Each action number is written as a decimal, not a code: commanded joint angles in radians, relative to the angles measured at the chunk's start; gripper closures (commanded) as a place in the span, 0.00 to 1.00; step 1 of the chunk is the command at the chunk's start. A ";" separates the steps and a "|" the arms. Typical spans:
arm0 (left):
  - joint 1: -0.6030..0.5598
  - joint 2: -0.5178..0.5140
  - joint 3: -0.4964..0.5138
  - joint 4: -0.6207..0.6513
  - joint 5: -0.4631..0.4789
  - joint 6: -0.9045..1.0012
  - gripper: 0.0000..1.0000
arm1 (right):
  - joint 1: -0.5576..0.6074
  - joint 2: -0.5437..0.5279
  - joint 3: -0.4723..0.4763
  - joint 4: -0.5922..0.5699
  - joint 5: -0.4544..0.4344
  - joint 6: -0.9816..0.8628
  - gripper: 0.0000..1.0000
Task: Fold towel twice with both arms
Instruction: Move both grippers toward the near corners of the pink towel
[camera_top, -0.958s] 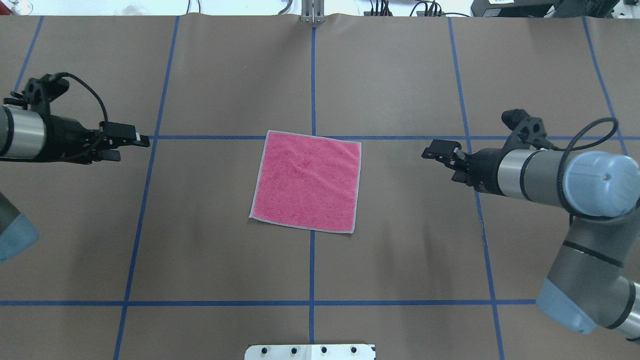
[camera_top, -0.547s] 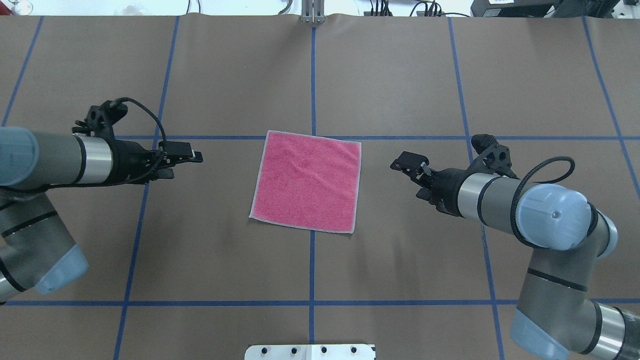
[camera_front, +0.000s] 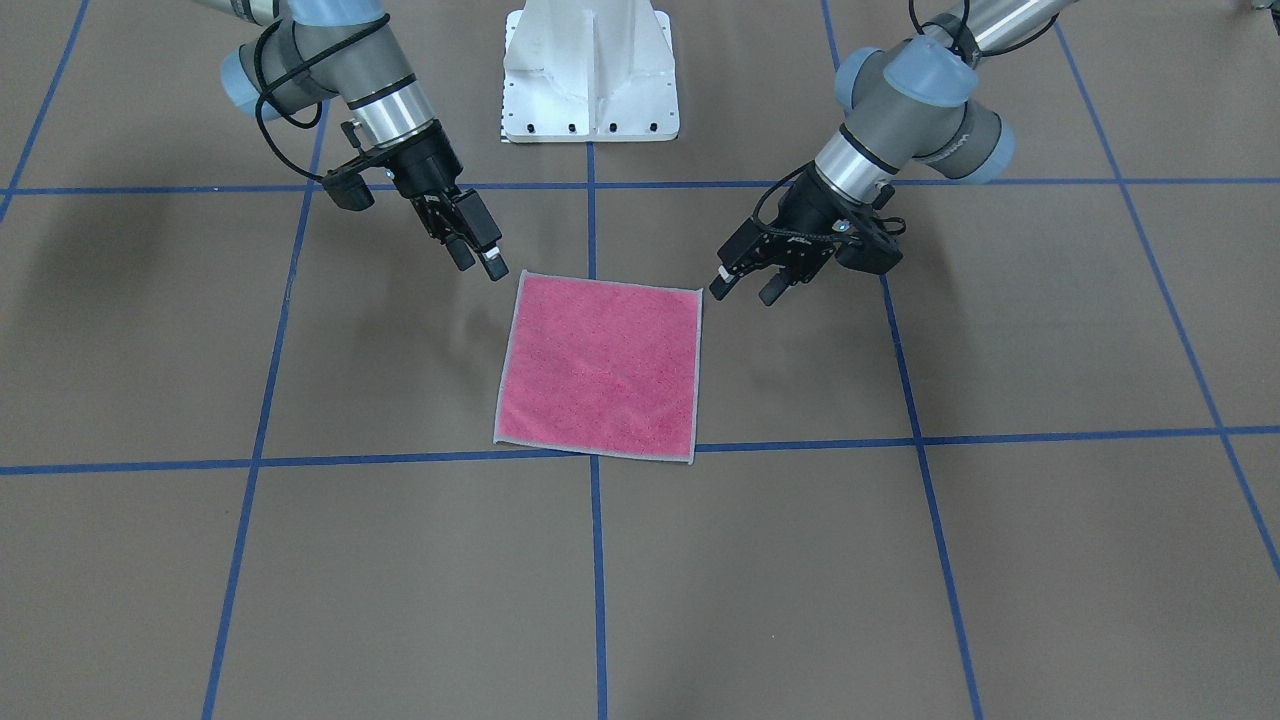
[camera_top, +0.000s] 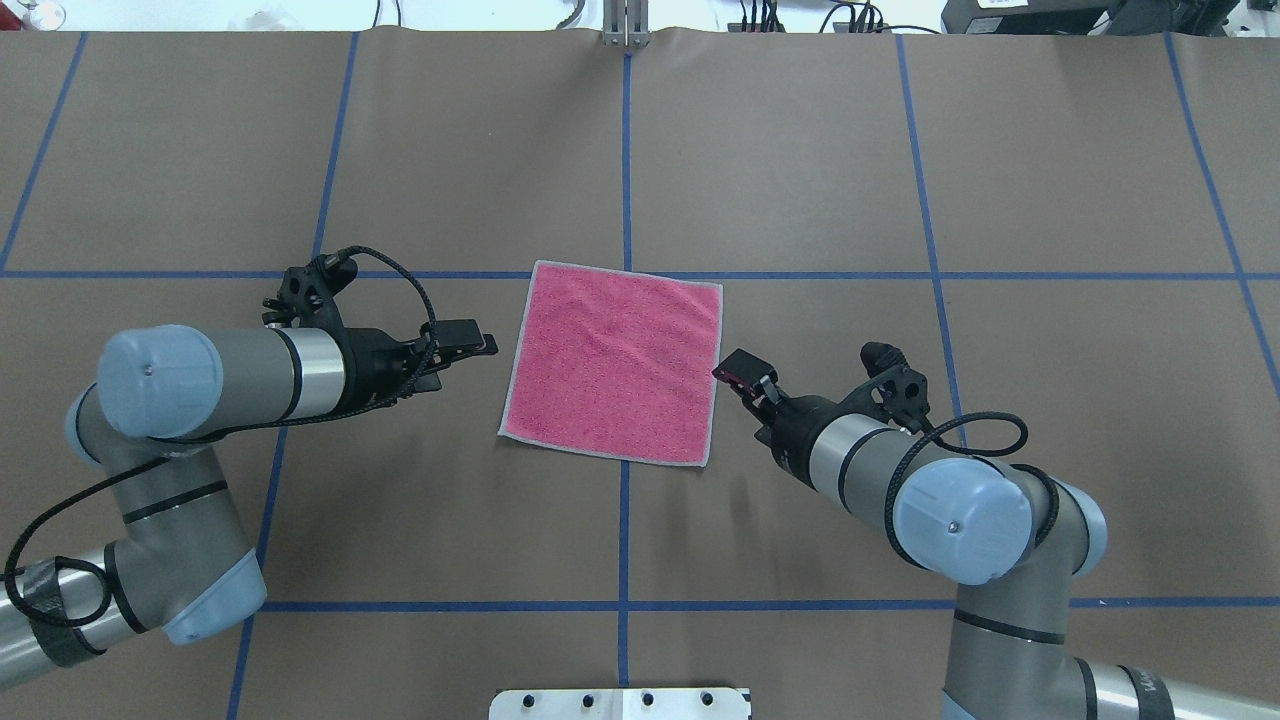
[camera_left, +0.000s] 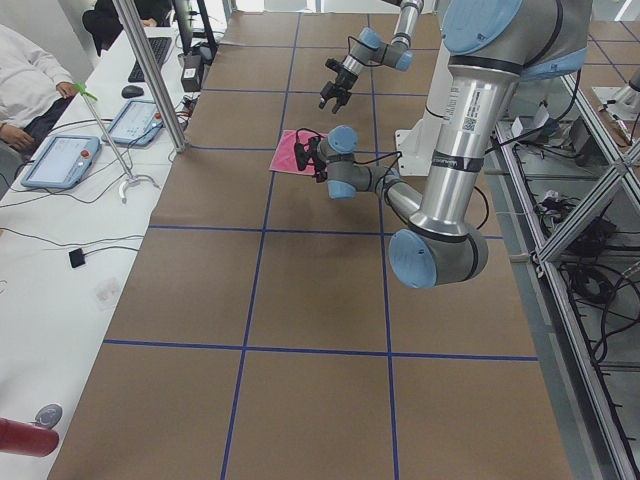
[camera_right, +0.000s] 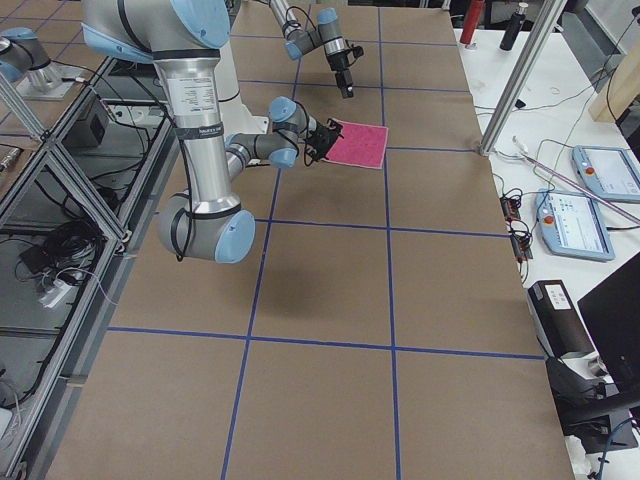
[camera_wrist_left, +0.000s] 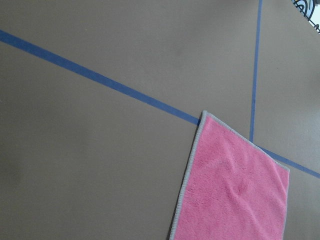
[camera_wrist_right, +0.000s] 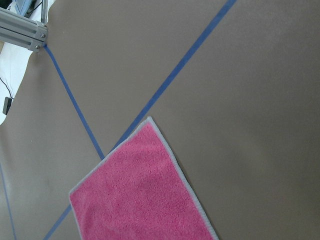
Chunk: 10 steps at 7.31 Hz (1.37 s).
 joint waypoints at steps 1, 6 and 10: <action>0.057 -0.010 0.008 0.004 0.057 -0.050 0.01 | -0.053 0.018 -0.009 -0.034 -0.069 0.012 0.01; 0.095 -0.031 0.055 0.005 0.111 -0.064 0.26 | -0.074 0.036 -0.007 -0.034 -0.109 0.011 0.01; 0.112 -0.038 0.072 0.007 0.111 -0.064 0.37 | -0.077 0.036 -0.006 -0.034 -0.112 0.011 0.01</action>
